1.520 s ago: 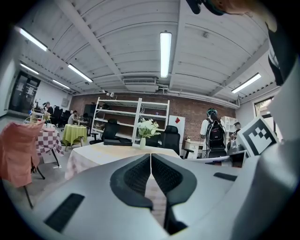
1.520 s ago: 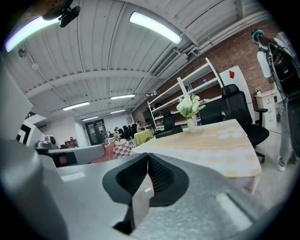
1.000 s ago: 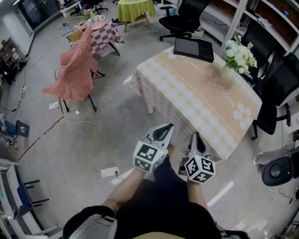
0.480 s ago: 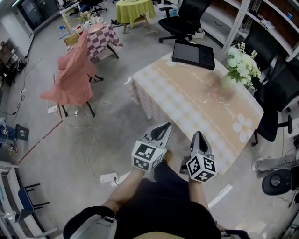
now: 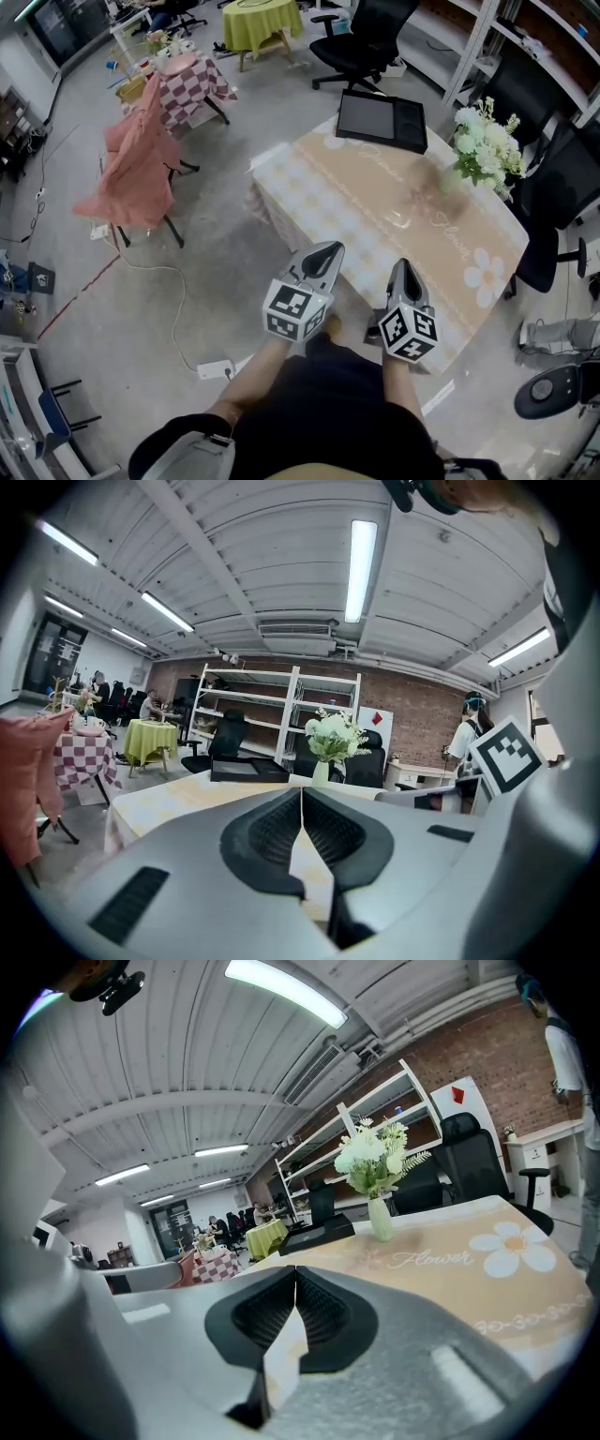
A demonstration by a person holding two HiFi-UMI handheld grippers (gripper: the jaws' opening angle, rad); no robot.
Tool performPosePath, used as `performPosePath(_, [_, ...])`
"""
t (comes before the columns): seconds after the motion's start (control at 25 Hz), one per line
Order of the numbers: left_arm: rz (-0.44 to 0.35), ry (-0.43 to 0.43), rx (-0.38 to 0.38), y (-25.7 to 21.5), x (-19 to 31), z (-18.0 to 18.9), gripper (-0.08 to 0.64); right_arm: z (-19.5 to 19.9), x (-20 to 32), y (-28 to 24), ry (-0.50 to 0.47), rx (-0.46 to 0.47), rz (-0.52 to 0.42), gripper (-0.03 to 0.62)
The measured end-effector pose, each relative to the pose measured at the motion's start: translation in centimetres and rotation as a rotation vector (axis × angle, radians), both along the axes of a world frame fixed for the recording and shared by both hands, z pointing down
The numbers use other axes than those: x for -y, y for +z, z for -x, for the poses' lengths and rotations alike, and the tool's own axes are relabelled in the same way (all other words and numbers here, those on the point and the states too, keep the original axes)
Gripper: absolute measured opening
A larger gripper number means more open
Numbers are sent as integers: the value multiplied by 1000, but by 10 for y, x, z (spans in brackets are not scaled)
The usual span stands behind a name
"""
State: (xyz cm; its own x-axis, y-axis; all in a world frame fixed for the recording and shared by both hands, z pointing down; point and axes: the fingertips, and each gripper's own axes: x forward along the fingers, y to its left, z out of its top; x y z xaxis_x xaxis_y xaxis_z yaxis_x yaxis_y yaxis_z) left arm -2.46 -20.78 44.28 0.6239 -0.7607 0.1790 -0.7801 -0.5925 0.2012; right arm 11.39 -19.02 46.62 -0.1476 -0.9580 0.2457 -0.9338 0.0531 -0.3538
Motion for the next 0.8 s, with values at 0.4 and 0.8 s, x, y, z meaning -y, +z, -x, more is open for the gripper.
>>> performPosePath(0.4, [5, 5, 6, 11, 55, -12, 14, -19, 54, 12, 27, 30, 15, 5])
performPosePath(0.8, [8, 45, 10, 14, 85, -21, 14, -31, 73, 23, 105, 110, 37, 5])
